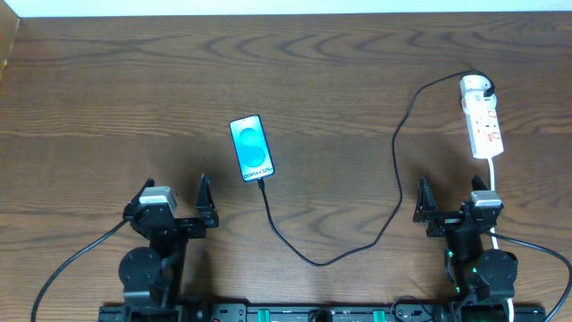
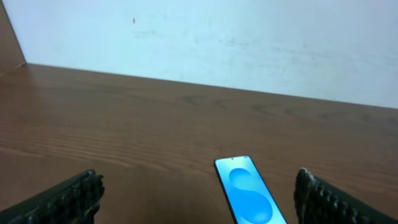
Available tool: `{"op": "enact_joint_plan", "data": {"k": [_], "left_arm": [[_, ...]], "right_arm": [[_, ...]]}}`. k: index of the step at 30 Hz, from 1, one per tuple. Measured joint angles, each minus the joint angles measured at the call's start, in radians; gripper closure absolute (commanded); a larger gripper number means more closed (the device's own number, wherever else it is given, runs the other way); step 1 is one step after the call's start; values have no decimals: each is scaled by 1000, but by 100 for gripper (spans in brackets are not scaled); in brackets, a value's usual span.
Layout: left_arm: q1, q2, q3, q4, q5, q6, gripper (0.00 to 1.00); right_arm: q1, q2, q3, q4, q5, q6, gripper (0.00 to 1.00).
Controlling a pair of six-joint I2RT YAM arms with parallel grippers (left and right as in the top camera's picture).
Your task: Plug charger to phone and switch on socket
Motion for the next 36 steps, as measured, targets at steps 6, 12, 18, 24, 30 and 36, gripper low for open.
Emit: {"op": "enact_joint_plan", "data": {"k": [6, 12, 18, 24, 30, 36], "left_arm": [[0, -68, -101, 96, -17, 17, 0], [0, -92, -174, 163, -18, 29, 0], [0, -92, -182, 166, -19, 64, 0], [0, -93, -210, 188, -19, 78, 0], [0, -93, -246, 204, -23, 81, 0], [0, -94, -243, 184, -29, 81, 0]], "right_arm": [[0, 0, 0, 0, 0, 0, 1], [0, 0, 0, 0, 0, 0, 1], [0, 0, 0, 0, 0, 0, 1], [0, 0, 0, 0, 0, 0, 1], [0, 0, 0, 0, 0, 0, 1], [0, 0, 0, 0, 0, 0, 1]]}}
